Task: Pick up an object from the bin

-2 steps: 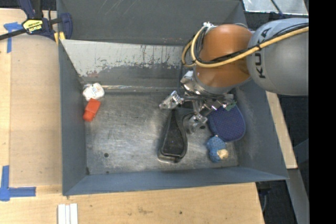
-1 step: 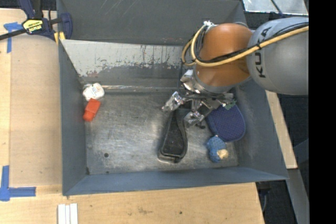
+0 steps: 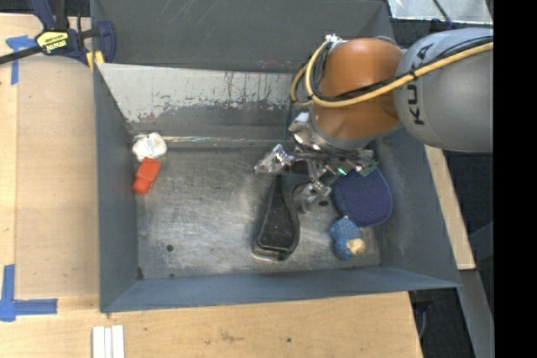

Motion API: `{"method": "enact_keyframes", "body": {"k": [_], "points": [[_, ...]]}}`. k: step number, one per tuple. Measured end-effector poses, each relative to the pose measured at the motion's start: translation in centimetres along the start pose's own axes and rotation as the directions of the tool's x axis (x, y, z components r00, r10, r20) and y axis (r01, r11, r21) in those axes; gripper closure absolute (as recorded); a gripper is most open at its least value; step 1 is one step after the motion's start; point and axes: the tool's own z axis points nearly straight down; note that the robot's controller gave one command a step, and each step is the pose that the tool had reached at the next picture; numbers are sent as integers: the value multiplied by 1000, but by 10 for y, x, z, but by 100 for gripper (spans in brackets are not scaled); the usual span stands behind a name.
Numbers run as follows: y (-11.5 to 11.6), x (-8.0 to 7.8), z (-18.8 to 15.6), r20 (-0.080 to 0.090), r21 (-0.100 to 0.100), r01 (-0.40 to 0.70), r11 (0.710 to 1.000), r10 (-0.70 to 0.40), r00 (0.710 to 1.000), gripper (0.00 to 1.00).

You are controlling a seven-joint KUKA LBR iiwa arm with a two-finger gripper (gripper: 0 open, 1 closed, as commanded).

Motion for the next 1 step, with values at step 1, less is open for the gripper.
{"method": "enact_keyframes", "body": {"k": [1], "points": [[0,-1,-1,2,0,-1,1000,1,1000,100]]}}
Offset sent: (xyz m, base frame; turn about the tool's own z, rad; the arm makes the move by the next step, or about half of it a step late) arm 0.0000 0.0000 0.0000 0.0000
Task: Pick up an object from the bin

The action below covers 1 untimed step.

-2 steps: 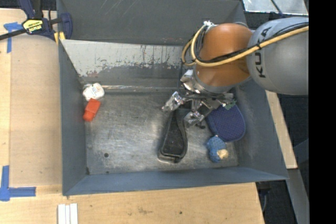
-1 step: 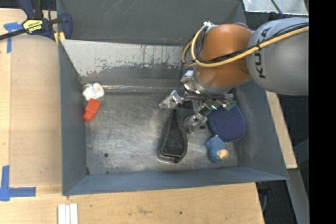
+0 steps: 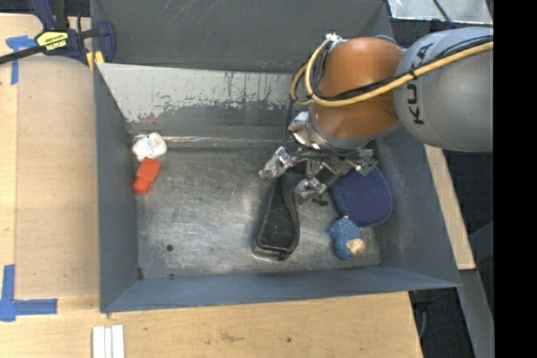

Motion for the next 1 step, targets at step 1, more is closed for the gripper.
{"method": "enact_keyframes", "body": {"k": [1], "points": [[4,-16,-28,-5,-2,-9,1000,9,1000,100]]}}
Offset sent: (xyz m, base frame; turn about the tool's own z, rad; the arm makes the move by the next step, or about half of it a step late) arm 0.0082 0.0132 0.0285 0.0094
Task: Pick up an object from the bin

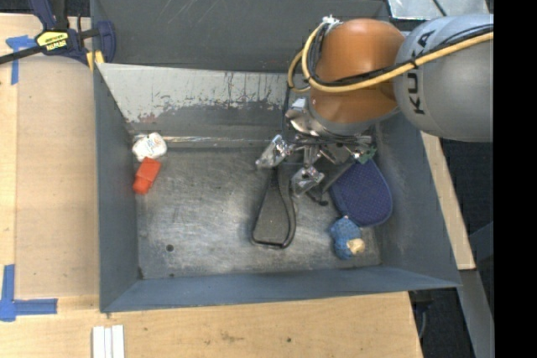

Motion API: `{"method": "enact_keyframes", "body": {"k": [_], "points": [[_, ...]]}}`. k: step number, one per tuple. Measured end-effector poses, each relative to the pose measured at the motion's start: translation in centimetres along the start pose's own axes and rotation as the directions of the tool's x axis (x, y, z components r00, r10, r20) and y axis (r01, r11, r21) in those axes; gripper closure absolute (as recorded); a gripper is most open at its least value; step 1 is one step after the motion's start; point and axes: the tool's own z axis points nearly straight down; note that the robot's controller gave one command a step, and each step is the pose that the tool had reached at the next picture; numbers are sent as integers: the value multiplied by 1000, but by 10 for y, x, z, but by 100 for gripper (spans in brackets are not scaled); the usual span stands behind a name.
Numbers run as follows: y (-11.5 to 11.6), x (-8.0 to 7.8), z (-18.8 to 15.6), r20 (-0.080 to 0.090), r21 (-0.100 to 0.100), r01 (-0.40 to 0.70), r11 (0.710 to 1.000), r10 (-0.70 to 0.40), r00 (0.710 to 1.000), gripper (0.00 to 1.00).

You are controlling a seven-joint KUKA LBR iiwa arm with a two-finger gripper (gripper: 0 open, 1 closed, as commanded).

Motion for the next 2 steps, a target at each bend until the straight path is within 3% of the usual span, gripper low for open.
{"method": "enact_keyframes", "body": {"k": [1,2], "points": [[-48,42,-35,0,0,192,981,-192,981,100],[-47,44,-161,3,6,190,982,-190,982,100]]}}
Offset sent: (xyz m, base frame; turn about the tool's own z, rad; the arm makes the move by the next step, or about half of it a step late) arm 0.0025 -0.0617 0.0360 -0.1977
